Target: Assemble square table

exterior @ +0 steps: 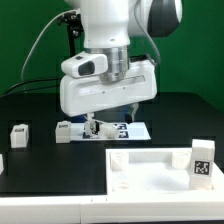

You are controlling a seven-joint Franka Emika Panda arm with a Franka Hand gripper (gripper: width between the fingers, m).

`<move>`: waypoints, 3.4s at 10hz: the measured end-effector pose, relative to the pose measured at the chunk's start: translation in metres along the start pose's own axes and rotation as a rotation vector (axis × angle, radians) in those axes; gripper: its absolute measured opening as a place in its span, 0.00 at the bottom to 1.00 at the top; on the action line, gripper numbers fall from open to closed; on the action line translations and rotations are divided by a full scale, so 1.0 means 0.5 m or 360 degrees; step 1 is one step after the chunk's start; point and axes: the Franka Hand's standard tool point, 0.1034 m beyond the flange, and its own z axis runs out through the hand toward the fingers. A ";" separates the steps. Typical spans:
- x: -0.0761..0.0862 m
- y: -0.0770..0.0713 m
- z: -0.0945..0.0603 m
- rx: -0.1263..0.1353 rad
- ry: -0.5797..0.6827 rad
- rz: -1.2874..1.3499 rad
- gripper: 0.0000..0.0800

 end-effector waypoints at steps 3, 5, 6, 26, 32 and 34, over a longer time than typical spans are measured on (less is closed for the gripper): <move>0.000 0.002 0.001 -0.0004 -0.0005 0.0006 0.81; -0.031 -0.011 0.016 0.0010 -0.0050 -0.0001 0.81; -0.060 -0.034 0.029 0.0013 -0.0096 0.0001 0.81; -0.094 -0.030 0.039 0.0006 -0.0135 -0.0985 0.35; -0.016 -0.040 0.026 0.0043 -0.0092 -0.1940 0.35; -0.061 -0.041 0.028 -0.0078 -0.0066 -0.2105 0.35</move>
Offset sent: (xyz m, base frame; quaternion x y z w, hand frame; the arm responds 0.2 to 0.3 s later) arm 0.0000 0.0000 0.0000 0.0000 0.0000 0.0000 1.0000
